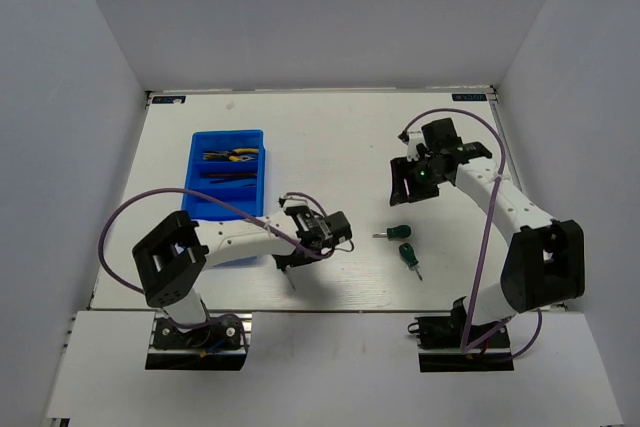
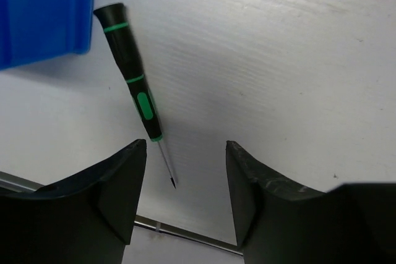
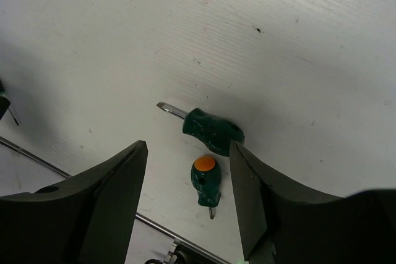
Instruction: Sort the tools into containers
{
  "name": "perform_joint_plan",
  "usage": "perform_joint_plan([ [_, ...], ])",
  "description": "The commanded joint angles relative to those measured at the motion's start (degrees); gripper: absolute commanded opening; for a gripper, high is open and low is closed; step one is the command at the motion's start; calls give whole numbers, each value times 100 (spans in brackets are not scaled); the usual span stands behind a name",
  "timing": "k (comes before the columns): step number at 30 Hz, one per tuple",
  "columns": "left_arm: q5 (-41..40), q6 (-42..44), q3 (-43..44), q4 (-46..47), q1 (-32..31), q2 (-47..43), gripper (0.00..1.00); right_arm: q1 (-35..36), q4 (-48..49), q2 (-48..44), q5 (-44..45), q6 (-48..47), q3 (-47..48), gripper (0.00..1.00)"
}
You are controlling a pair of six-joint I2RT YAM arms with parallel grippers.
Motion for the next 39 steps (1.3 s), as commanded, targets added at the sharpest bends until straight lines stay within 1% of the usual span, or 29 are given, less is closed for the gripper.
perform_joint_plan([
  [1,-451,-1565,-191,-173,-271,-199,64,-104,203,-299,-277,88,-175,62],
  [3,-670,-2004,-191,-173,-447,-199,51,-183,256,-282,-373,96,-263,62],
  [4,-724,-2154,-191,-269,-448,-199,51,-183,291,-299,-417,122,-289,62],
  [7,-794,-2533,-191,-384,-527,-86,47,-297,361,-282,-549,167,-359,62],
  [12,-978,-2973,-648,-323,-580,-242,47,-447,466,-317,-795,228,-509,62],
  [15,-1128,-3228,-763,-621,-580,-296,47,-526,537,-273,-892,272,-570,62],
  [16,-1128,-3411,-815,-726,-580,-296,48,-570,537,-255,-909,290,-562,62],
  [18,-1295,-3482,-816,-806,-580,-296,48,-605,572,-229,-988,281,-571,62],
  [19,-1295,-3483,-868,-806,-580,-296,49,-623,563,-229,-1041,316,-571,62],
  [23,-1418,-3483,-868,-806,-580,-234,49,-702,563,-229,-1147,342,-579,62],
  [31,-1532,-3536,-1184,-375,-580,-120,49,-869,589,-229,-1349,386,-632,62],
  [37,-1647,-3474,-1185,-174,-527,-6,48,-930,651,-220,-1516,421,-685,62],
  [39,-1708,-3343,-1019,-173,-527,125,48,-948,669,-211,-1542,422,-711,62],
])
